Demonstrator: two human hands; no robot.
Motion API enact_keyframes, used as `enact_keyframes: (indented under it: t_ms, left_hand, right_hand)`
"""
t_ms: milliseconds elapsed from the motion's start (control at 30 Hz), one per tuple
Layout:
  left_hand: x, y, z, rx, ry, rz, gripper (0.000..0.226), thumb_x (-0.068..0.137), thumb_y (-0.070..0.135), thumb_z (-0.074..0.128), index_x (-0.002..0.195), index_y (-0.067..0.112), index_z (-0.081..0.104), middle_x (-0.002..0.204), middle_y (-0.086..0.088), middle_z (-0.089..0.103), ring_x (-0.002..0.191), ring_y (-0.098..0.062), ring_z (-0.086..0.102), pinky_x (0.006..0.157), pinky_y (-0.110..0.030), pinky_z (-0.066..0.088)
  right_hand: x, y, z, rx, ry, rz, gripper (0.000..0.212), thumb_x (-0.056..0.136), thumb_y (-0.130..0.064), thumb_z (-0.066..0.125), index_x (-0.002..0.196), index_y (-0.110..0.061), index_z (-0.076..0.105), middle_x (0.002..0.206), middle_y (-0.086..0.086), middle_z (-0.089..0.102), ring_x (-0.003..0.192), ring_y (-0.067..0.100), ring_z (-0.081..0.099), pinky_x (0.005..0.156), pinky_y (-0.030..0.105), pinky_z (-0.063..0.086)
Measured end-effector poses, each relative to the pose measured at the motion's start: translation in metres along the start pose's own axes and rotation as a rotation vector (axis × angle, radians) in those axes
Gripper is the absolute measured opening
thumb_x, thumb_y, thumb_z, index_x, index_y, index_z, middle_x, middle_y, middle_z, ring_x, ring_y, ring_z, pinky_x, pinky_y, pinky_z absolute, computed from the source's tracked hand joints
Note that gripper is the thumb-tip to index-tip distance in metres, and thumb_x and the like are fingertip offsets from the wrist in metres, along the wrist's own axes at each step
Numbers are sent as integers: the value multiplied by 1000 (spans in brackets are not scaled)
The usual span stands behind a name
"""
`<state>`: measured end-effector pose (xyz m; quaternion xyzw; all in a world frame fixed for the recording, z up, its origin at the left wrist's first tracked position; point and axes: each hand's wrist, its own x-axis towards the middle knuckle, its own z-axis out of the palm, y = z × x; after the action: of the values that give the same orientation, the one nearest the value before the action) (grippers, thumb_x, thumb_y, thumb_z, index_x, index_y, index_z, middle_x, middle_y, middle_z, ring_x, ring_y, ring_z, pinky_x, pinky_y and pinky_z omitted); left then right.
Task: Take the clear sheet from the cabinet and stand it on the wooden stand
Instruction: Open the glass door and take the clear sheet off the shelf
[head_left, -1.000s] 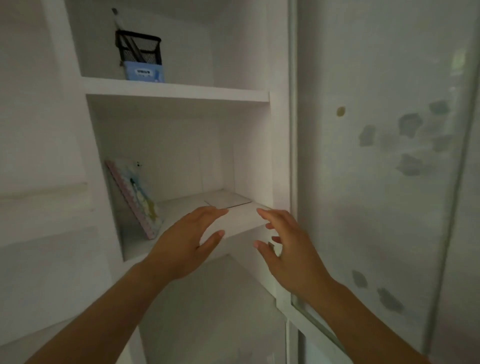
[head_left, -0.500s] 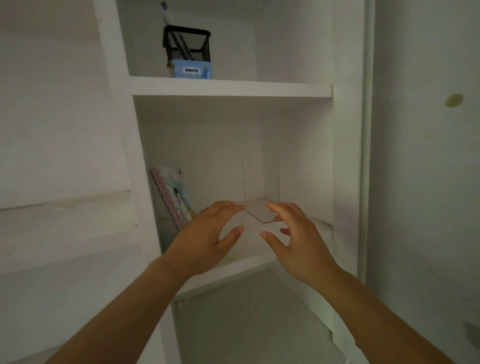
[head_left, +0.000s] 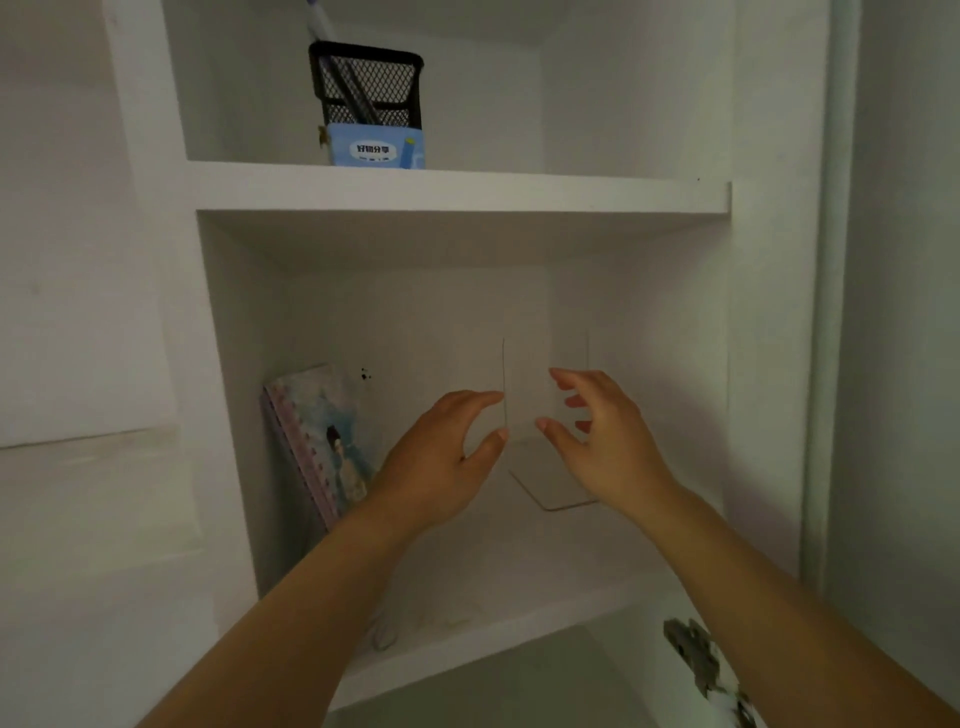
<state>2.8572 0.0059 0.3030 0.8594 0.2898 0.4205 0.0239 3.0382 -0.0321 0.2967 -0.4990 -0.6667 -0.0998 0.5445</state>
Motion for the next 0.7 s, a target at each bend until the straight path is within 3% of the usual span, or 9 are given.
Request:
enact_keyframes:
  t_ms: [133,367,533,700]
  left_hand:
    - [27,-14,17,-39,52,-114,44,92,37,46,135,27,41,138,4,43,119,-3,40,94,-11,25]
    - [58,-40,43,-167,116,-340,48,92,38,47,137,31,35,140,0,43,125,-15,41,98,-22,30]
    - [54,-52,56,-103,146,-298,51,91,39,47,139,31,32,142,3,40,127,-11,38,101,-24,30]
    - [51,-55,52,-39,150,-201,52,91,40,45,140,34,27,144,8,35,128,-7,34,99,-19,29]
  right_hand:
    - [35,24,9,-33,-11,8,51,84,-25,64,131,-15,45,125,8,50,105,17,51,89,25,42]
    - [96,54,24,-177,-15,-80,51,85,-26,62,130,-9,45,129,13,47,117,26,47,97,25,34]
    - [117,74,34,-256,-90,-80,55,84,-33,63,132,-12,44,132,8,46,119,23,42,92,18,27]
    - [120,85,39,-301,-111,-75,53,80,-35,67,126,-13,51,125,9,53,114,24,47,94,28,35]
